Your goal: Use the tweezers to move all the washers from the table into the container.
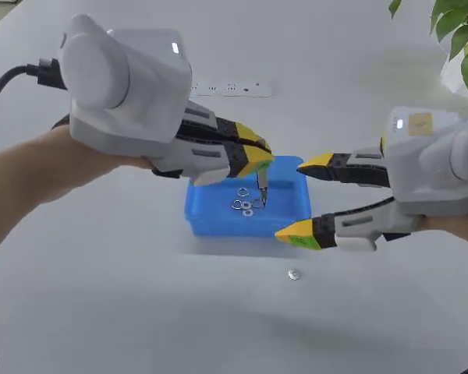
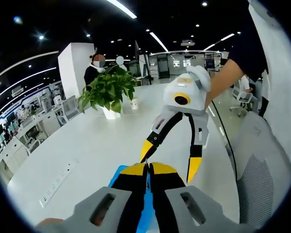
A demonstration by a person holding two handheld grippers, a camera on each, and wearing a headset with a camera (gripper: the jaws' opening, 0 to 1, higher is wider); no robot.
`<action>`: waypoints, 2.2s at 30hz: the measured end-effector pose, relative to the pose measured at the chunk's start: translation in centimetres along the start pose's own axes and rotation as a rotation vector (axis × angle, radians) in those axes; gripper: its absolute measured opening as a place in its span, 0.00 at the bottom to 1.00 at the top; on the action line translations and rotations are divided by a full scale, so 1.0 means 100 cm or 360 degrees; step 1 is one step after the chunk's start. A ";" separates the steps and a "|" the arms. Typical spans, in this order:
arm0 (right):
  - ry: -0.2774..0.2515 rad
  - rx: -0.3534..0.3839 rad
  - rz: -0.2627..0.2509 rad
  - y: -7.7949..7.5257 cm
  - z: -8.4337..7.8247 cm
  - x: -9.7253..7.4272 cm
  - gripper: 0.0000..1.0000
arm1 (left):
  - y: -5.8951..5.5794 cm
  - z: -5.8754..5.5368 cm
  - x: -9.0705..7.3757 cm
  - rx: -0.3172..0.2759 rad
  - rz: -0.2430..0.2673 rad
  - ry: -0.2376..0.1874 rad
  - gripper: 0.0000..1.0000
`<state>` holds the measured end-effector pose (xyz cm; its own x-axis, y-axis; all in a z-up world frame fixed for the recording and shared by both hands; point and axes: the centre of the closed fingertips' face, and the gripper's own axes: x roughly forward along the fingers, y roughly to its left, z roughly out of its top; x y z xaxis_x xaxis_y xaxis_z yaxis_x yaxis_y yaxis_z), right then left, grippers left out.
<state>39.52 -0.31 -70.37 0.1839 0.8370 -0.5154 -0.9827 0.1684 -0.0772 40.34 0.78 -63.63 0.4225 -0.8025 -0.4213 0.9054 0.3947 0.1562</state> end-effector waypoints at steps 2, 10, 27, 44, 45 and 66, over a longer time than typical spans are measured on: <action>-0.0011 0.0024 -0.0021 0.003 -0.004 -0.008 0.66 | -0.005 0.002 0.001 -0.0002 -0.0007 -0.0006 0.06; -0.0023 0.0168 -0.0090 0.015 -0.028 -0.032 0.90 | -0.023 -0.001 0.008 -0.0003 -0.0031 -0.0008 0.06; -0.0041 0.0334 -0.0082 0.042 -0.060 -0.046 0.94 | -0.062 -0.030 0.037 -0.0063 -0.0128 0.0026 0.06; -0.0037 0.0437 -0.0052 0.049 -0.074 -0.050 0.91 | -0.063 -0.040 0.053 -0.0109 -0.0172 0.0053 0.06; -0.0032 0.0440 -0.0049 0.050 -0.075 -0.050 0.91 | -0.064 -0.040 0.053 -0.0108 -0.0172 0.0057 0.06; 0.0000 0.0482 -0.0039 0.053 -0.083 -0.050 0.89 | -0.066 -0.045 0.052 -0.0090 -0.0163 0.0087 0.06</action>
<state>33.19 -7.94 -75.27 0.2076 0.8306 -0.5167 -0.9267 0.3362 0.1680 36.38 -3.97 -70.81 0.3239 -0.8150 -0.4805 0.9393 0.3378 0.0602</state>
